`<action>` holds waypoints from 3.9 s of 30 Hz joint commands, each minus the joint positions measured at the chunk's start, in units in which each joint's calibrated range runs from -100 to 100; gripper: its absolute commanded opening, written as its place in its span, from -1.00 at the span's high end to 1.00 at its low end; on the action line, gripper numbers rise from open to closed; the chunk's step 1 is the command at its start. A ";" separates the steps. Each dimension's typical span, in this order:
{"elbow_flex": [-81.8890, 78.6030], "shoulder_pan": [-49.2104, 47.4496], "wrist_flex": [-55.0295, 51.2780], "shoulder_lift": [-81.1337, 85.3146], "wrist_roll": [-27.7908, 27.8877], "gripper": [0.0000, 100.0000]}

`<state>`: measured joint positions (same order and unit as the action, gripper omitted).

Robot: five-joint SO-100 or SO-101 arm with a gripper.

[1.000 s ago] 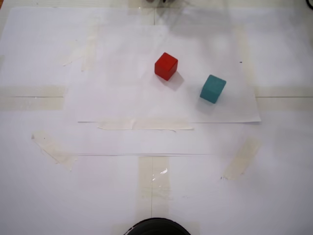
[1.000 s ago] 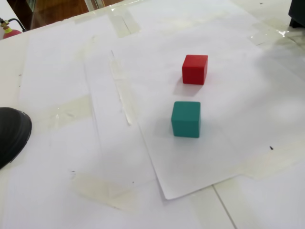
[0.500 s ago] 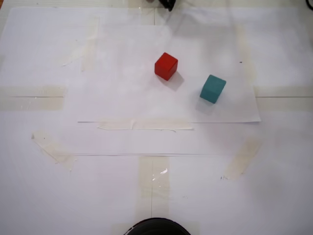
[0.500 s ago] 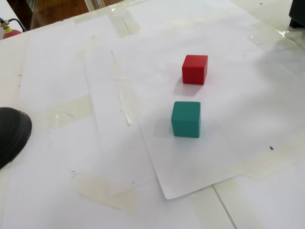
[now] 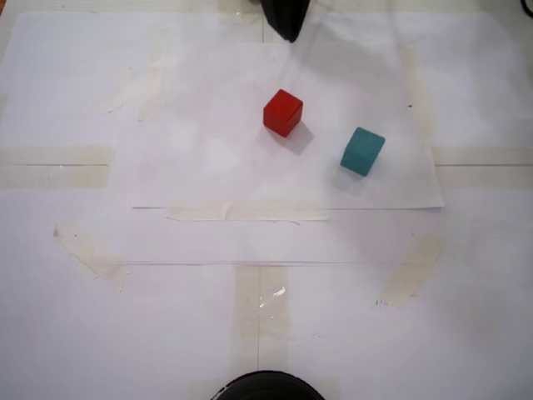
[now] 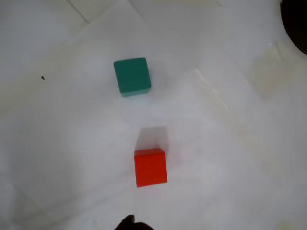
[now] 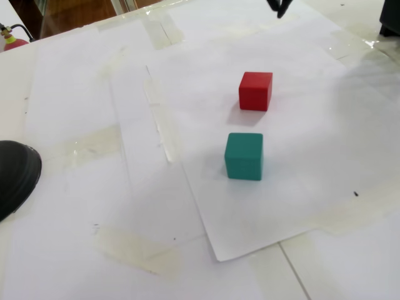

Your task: Put the red cube on the top of the blue cube.

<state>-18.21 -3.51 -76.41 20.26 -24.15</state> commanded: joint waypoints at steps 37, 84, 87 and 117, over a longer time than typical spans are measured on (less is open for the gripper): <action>-11.70 -2.70 14.08 -9.62 3.13 0.32; -12.88 -1.94 19.63 -19.23 3.08 0.49; -12.88 -2.17 20.11 -19.49 3.03 0.49; -11.34 -2.47 19.46 -20.26 2.69 0.73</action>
<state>-30.95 -6.14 -56.41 -0.22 -21.17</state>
